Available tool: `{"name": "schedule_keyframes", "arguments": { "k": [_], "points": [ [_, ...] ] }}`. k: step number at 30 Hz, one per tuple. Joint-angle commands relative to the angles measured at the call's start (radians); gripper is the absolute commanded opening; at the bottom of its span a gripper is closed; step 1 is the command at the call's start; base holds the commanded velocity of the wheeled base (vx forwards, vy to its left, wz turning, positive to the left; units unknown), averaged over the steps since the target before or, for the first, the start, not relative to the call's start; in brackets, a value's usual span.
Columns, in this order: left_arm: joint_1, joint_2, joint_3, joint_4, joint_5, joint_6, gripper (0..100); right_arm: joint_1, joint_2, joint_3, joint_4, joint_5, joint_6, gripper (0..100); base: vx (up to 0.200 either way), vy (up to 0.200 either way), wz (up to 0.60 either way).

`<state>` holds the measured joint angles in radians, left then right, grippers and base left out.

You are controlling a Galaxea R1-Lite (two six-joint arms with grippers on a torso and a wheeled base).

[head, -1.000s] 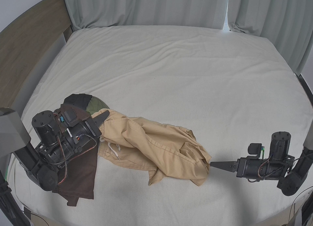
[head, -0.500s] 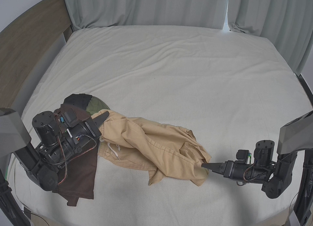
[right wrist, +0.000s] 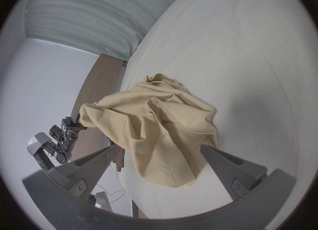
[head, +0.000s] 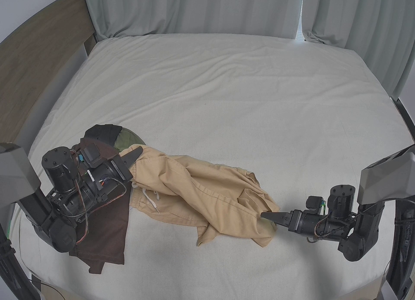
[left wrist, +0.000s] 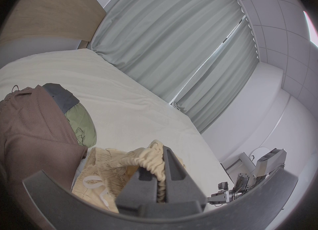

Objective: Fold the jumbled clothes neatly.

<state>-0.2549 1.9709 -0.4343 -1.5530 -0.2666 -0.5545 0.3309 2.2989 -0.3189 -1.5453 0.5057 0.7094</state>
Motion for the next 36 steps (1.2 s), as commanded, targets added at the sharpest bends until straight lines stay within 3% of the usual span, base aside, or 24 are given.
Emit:
{"name": "schedule_keyframes", "arguments": {
  "k": [1, 24, 25, 36],
  "points": [
    [-0.001, -0.001, 0.000, -0.001, 0.000, -0.001, 0, 0.013, 0.001, -0.026, 0.001, 0.000, -0.001, 100, 0.000, 0.000, 0.00],
    [0.002, 0.017, -0.023, -0.001, 0.003, -0.004, 0, 0.085, 0.030, -0.058, -0.002, -0.001, 0.002, 100, 0.000, 0.000, 0.00],
    [0.002, 0.020, -0.023, -0.001, 0.003, -0.001, 0, 0.085, 0.028, -0.058, -0.002, -0.001, 0.002, 0, 0.000, 0.000, 0.00],
    [0.000, 0.029, -0.023, -0.001, 0.003, -0.001, 0, 0.073, 0.025, -0.055, -0.002, -0.001, 0.002, 0, 0.000, 0.000, 0.00]
  ]
}}
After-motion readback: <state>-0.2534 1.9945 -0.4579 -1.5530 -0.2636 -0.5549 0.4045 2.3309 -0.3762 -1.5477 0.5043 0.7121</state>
